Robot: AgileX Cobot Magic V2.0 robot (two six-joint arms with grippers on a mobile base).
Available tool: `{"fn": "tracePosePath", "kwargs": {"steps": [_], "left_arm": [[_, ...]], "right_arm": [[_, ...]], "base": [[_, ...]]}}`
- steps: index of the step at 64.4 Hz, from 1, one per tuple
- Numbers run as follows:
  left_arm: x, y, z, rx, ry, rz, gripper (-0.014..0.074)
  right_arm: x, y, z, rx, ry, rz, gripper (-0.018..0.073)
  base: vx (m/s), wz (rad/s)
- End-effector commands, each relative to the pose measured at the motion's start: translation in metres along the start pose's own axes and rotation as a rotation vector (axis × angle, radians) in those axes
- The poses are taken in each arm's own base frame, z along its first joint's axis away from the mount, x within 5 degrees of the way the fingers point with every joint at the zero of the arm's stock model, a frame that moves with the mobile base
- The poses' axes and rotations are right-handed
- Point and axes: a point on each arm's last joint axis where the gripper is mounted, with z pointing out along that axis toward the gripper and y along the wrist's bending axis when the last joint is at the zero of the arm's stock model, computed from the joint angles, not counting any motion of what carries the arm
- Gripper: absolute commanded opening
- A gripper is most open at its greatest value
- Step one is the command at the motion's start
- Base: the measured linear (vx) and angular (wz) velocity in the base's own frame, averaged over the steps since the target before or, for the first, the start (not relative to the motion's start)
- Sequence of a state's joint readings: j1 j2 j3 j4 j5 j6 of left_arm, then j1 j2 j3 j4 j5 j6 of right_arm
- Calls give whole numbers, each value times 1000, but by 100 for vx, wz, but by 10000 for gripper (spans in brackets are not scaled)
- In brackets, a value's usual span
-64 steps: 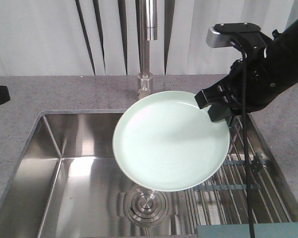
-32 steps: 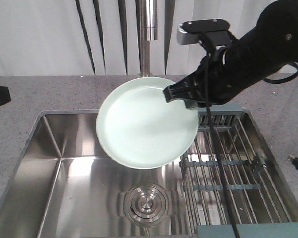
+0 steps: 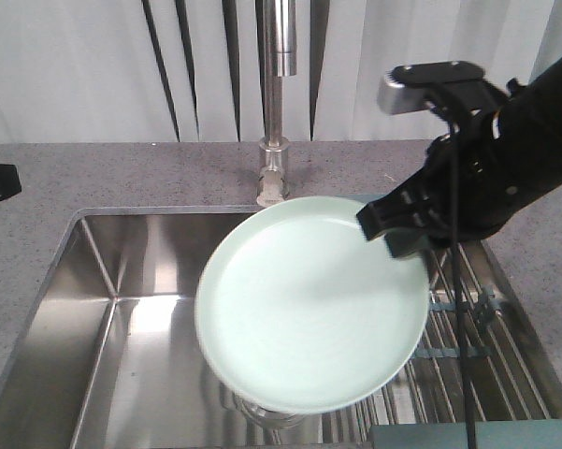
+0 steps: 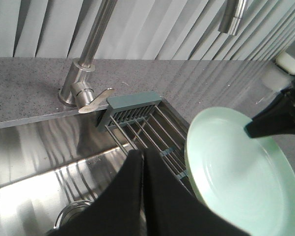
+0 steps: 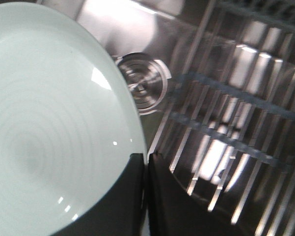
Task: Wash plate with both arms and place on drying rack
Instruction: 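Swing the held plate over the sink and tilt it with the right gripper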
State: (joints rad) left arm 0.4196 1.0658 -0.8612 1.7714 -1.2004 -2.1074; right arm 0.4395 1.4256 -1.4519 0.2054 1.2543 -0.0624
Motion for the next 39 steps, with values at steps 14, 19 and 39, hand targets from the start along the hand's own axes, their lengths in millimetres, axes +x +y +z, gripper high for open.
{"fn": "tracePosePath", "kwargs": {"steps": [14,19,39], "left_arm": [[-3,-6,-4,-13,13,39,-6],[-3,-6,-4,-13,13,39,-6],[-3,-6,-4,-14,13,39,-6]], "right_arm": [[-28,35,-5,-59,-313,-19,-3],[-34,29,-10,6,-406,-21,-3],[-27,6,-34,291,-456,-46,-3]], "base": [[0,0],[0,0],[0,0]]}}
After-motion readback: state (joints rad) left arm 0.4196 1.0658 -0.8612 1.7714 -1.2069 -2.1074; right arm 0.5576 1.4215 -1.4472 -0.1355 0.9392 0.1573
